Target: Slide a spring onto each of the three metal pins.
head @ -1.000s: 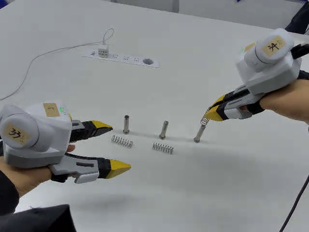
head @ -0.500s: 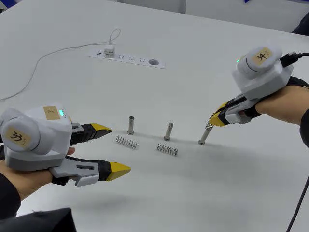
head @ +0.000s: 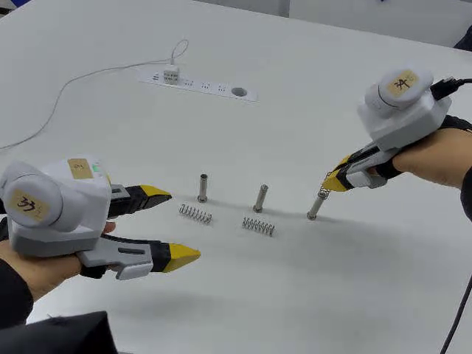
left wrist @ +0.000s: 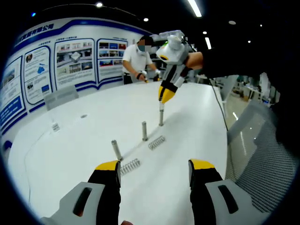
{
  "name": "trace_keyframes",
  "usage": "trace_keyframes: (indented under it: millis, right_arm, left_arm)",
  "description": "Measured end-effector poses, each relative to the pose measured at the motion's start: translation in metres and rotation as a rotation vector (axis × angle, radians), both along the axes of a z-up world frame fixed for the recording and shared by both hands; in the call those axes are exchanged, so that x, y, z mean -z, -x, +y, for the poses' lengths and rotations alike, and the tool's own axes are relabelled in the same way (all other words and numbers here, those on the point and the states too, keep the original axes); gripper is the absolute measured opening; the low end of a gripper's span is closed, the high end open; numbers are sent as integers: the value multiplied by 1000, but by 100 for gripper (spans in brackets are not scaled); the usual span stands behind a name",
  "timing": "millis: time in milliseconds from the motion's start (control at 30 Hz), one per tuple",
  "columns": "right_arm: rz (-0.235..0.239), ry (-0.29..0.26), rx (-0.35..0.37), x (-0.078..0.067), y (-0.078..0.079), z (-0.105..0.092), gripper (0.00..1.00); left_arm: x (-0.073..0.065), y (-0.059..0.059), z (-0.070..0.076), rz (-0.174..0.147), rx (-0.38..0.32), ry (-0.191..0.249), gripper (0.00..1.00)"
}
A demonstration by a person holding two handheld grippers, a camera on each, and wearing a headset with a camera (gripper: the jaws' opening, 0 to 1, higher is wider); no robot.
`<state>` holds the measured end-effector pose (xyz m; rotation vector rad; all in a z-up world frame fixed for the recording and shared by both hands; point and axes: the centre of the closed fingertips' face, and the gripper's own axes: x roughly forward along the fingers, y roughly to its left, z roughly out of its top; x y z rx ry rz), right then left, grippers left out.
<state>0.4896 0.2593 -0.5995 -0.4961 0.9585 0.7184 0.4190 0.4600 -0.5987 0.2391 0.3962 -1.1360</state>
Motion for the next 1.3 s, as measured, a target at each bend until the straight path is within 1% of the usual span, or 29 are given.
trace_keyframes:
  millis: [100, 300, 500, 733, 867, 1033, 1133, 1300]
  right_arm:
    - [1, 1, 5, 4, -1, -1, 12]
    - [10, -10, 17, 19, -1, 0, 12]
    - [18, -16, 46, 34, -2, -2, 12]
    - [20, -7, 58, 48, -2, -2, 12]
    - [20, -7, 60, 51, -1, -2, 12]
    - [11, -12, 56, 49, 0, -3, 12]
    - [3, -19, 59, 44, 2, -4, 15]
    - [-11, -22, 63, 37, 8, -9, 16]
  left_arm:
    - [-1, 0, 0, -1, -1, 1, 60]
    - [-1, 0, 1, 0, -5, 0, 60]
    - [0, 0, 0, 2, -5, -1, 60]
    - [1, -1, 1, 4, -8, -3, 60]
    - [0, -2, 1, 3, -10, -3, 60]
    - [0, -1, 0, 1, -8, -4, 60]
    - [-1, -1, -1, -1, -7, -2, 60]
    - [-1, -1, -1, -2, -8, -3, 60]
